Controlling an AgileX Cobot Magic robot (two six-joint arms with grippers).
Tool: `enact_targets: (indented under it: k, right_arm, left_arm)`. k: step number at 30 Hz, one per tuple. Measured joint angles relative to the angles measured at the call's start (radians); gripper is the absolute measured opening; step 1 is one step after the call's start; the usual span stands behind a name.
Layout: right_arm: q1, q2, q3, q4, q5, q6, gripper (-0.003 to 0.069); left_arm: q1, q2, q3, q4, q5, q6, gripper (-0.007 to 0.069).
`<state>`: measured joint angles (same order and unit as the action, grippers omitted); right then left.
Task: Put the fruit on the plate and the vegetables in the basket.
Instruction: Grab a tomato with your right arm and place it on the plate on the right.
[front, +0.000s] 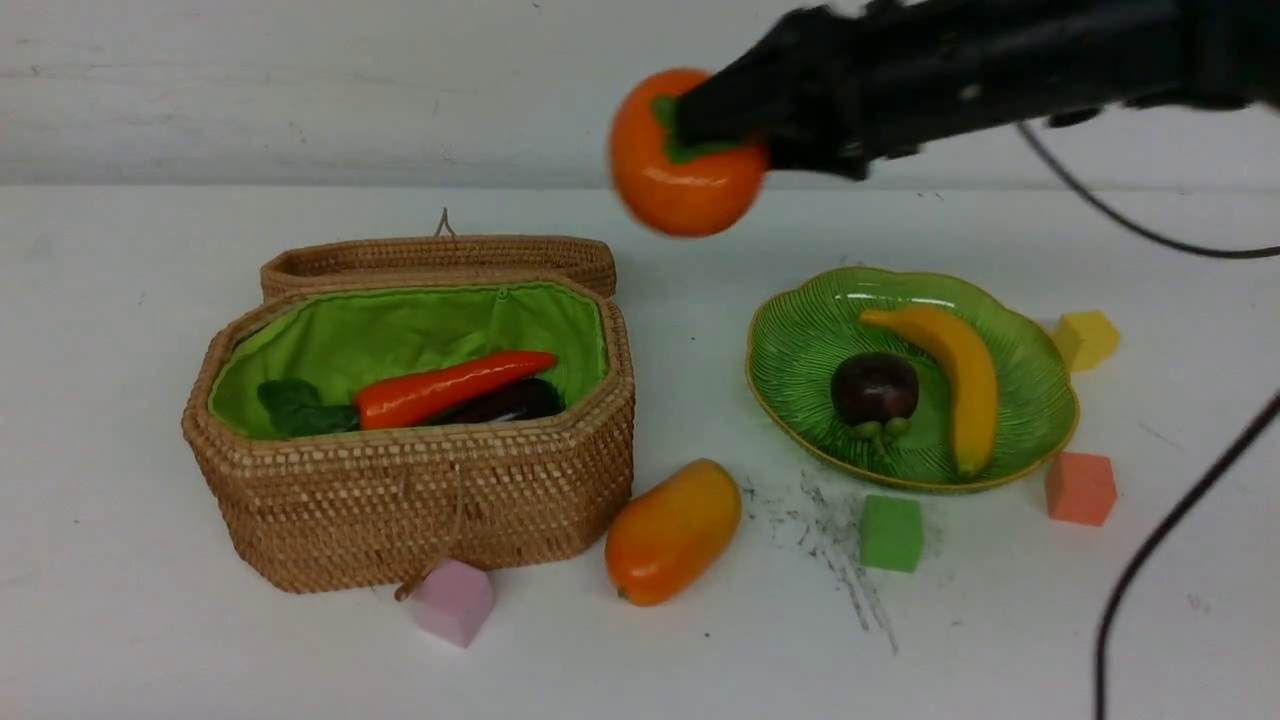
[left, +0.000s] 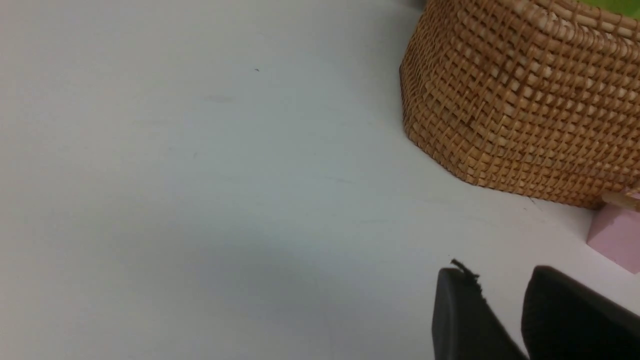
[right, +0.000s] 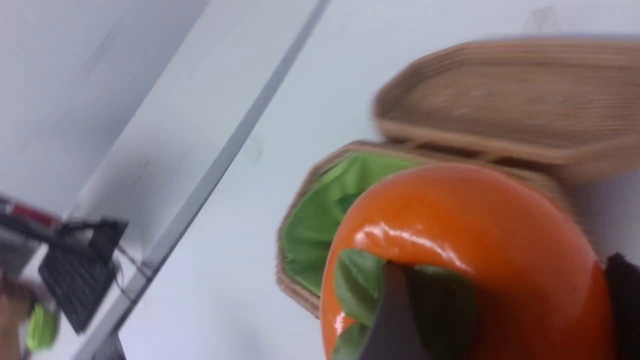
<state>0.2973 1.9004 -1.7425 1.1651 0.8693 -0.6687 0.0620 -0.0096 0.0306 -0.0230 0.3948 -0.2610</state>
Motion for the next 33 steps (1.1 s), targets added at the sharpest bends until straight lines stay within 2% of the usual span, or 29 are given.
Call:
enact_targets:
  k: [3,7,10,14,17,19,24,27,33]
  right_arm:
    - [0.093,0.066,0.000,0.003,-0.061,-0.031,0.0497]
    - [0.113,0.098,0.001,0.003,-0.076,-0.061,0.0497]
    - [0.066,0.090,0.001,0.003,-0.074,-0.071,0.0497]
    - [-0.036,0.086,0.000,-0.001,-0.084,-0.077,0.0497]
    - [-0.147,0.121,0.000,-0.013,-0.126,-0.077,0.0497]
    - [-0.177,0.159,0.000,-0.017,-0.156,-0.079,0.0497]
    - [-0.201,0.274,0.000,-0.016,-0.269,-0.079,0.0497]
    - [-0.202,0.354,0.001,0.002,-0.396,-0.104,0.0497]
    - [-0.202,0.370,0.001,0.033,-0.460,-0.164,0.0497]
  left_arm:
    - [0.000,0.000,0.000,0.000,0.000,0.000,0.0186]
    - [0.000,0.000,0.000,0.000,0.000,0.000,0.0186]
    - [0.000,0.000,0.000,0.000,0.000,0.000,0.0186]
    - [0.000,0.000,0.000,0.000,0.000,0.000,0.0186]
    - [0.000,0.000,0.000,0.000,0.000,0.000,0.0186]
    - [0.000,0.000,0.000,0.000,0.000,0.000,0.0189]
    - [0.000,0.000,0.000,0.000,0.000,0.000,0.0197]
    - [0.000,0.000,0.000,0.000,0.000,0.000,0.0200]
    - [0.000,0.000,0.000,0.000,0.000,0.000,0.0207]
